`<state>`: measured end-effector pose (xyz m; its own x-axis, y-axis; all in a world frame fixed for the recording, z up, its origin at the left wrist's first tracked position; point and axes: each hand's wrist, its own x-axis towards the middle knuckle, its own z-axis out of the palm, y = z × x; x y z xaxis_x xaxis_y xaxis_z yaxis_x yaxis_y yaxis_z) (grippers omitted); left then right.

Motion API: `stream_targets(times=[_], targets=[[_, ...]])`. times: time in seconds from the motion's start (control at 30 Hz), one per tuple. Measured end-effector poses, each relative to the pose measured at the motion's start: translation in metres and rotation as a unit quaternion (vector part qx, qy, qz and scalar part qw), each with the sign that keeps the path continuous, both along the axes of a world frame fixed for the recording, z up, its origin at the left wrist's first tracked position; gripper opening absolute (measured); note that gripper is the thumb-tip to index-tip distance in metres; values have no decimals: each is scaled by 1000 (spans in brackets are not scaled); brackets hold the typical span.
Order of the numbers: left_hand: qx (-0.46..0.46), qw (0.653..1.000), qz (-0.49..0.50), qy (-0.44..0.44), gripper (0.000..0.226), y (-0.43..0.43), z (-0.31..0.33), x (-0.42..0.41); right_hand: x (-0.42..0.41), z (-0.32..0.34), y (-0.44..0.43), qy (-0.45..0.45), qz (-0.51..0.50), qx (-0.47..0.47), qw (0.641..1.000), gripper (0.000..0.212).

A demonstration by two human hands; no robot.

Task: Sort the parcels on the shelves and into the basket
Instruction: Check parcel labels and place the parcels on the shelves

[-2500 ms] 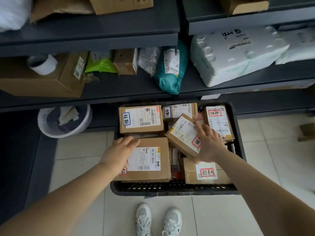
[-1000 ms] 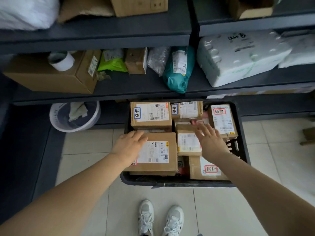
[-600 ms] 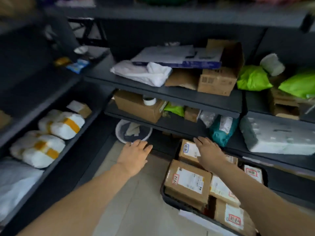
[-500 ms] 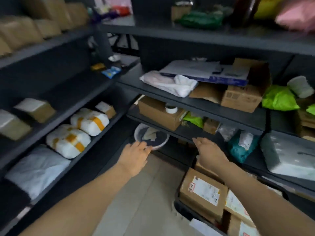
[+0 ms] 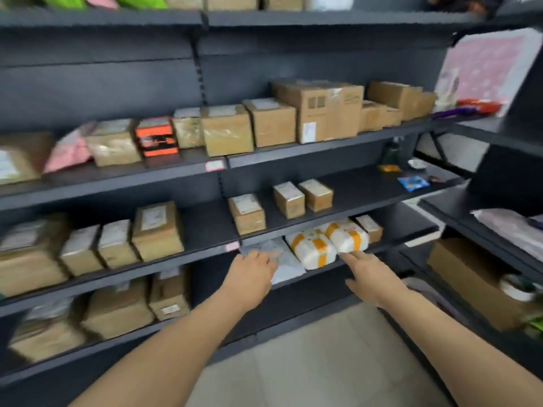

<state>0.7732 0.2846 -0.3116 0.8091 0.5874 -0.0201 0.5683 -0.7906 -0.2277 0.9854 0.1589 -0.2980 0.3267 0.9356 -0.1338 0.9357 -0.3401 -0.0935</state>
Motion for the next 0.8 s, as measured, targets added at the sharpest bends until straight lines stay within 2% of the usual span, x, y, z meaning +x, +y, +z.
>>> stream_targets(times=[0.17, 0.4, 0.67, 0.8], targets=[[9, 995, 99, -14, 51, 32, 16, -146, -125, 12, 69, -14, 94, 9, 995, 61], [16, 975, 218, -44, 44, 50, 22, -294, -243, 15, 126, -22, 188, 6, 982, 65], [-3, 956, 287, -60, 55, 55, 8, -368, -307, 6, 168, -23, 242, -8, 970, 68], [-9, 951, 304, -50, 50, 61, -4, -381, -322, -8, 188, -5, 273, -13, 962, 69]])
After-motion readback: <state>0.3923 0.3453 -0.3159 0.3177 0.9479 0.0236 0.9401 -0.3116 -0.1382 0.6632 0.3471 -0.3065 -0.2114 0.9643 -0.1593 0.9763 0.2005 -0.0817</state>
